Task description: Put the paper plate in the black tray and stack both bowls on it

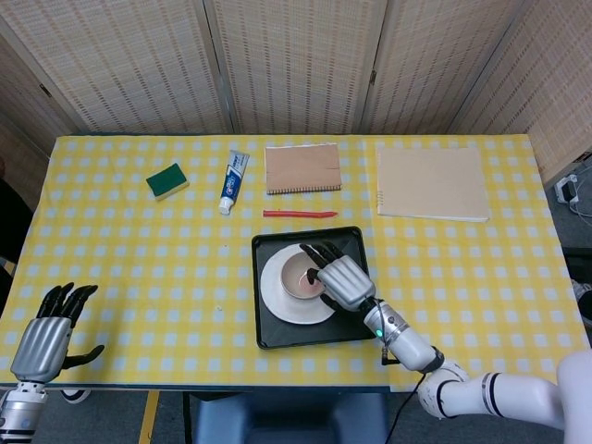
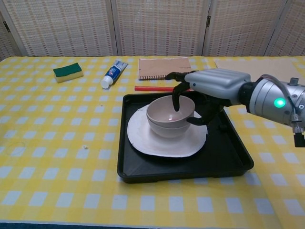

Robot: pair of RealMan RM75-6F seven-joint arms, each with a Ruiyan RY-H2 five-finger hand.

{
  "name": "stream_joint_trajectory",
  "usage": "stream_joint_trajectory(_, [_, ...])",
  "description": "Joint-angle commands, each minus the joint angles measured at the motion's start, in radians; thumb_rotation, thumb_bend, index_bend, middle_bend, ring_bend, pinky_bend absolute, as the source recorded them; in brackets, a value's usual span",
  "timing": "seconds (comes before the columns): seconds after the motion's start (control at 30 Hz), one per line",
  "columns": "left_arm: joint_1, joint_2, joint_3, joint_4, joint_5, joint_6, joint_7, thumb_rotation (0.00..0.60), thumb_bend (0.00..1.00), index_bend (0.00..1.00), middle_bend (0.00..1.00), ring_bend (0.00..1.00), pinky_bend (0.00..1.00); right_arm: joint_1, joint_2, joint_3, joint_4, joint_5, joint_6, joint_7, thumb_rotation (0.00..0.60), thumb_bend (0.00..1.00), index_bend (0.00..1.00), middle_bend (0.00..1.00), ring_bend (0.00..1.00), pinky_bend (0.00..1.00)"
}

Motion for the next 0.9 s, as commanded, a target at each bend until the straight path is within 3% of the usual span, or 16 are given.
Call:
stream_joint_trajectory(0.03, [0.003,0.003,-0.002,0.001,0.001,0.007,-0.008,0.6,0.19,0.14,0.16,0.05,0.0,-0.058,0.064,-0.028,-0.076,-0.061,0.091,0.023,0.6,0.41,0.36,0.0,0.0,0.0])
stream_joint_trajectory(0.17, [0.008,0.008,-0.004,0.001,-0.01,0.009,-0.009,0.6,0.19,0.11,0.16,0.05,0.0,-0.173,0.168,-0.086,-0.163,-0.139,0.249,0.053,0.6,0.41,0.1,0.0,0.0,0.0])
stream_joint_trajectory(0.27, [0.008,0.012,-0.004,-0.009,-0.026,-0.002,0.009,0.6,0.19,0.1,0.16,0.04,0.0,-0.274,0.247,-0.137,-0.192,-0.198,0.376,0.104,0.6,0.41,0.01,0.0,0.0,0.0])
stream_joint_trajectory(0.5, [0.011,0.003,0.002,-0.016,0.009,0.019,0.036,0.6,0.19,0.09,0.15,0.04,0.0,-0.537,0.319,-0.253,-0.076,-0.305,0.688,0.191,0.6,0.41,0.0,0.0,0.0,0.0])
stream_joint_trajectory(0.63, [0.017,-0.013,0.004,0.0,0.044,0.053,0.04,0.6,0.19,0.08,0.14,0.04,0.0,-0.643,0.31,-0.274,0.013,-0.316,0.795,0.273,0.6,0.41,0.0,0.0,0.0,0.0])
stream_joint_trajectory(0.73, [0.021,-0.026,0.002,0.014,0.061,0.073,0.04,0.6,0.19,0.07,0.12,0.03,0.0,-0.697,0.297,-0.278,0.075,-0.341,0.854,0.326,0.6,0.41,0.0,0.0,0.0,0.0])
stream_joint_trajectory(0.9, [0.029,-0.045,-0.001,0.027,0.073,0.097,0.056,0.6,0.19,0.06,0.11,0.02,0.0,-0.716,0.325,-0.279,0.079,-0.379,0.85,0.367,0.6,0.4,0.0,0.0,0.0,0.0])
